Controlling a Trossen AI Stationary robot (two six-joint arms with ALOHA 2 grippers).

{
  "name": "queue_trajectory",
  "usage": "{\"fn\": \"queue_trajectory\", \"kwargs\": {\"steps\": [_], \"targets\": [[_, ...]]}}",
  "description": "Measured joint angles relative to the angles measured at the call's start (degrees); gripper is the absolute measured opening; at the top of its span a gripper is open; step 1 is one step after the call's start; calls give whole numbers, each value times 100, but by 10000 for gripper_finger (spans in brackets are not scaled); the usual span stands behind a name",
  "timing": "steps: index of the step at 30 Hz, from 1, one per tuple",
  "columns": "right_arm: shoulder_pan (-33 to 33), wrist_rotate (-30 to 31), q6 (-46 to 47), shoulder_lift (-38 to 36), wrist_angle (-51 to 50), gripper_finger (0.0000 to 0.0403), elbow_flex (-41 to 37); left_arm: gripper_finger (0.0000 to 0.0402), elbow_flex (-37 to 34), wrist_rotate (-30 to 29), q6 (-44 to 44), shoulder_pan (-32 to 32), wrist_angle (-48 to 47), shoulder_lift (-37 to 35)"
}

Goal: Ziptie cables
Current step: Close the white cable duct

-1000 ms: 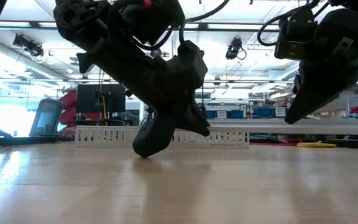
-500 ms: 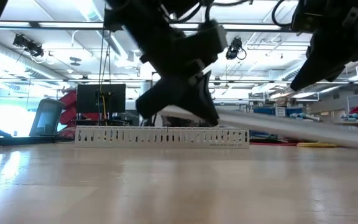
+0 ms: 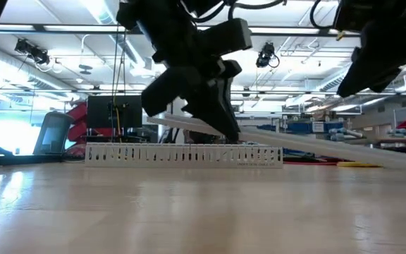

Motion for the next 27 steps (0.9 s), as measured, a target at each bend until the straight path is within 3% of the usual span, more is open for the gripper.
{"fn": "queue_trajectory", "kwargs": {"steps": [3,9,17,22,27], "targets": [[250,145,73,40,13,10,2,6,2,190,-33,65,-136,-101],[1020,861,805,61,-234,2,2,6,2,1288,-169,317,-391,-234],[1924,1466,2790,63,-1734,0,2,6,2,2771,-786,917,-560,-261],[2102,1396,3773,222,-2756,0,2,6,2,2877,-965,1170,-559,-261],[2187,937,4597,897,-3009,0,2,6,2,2884,-957,1277,-556,-261]]}}
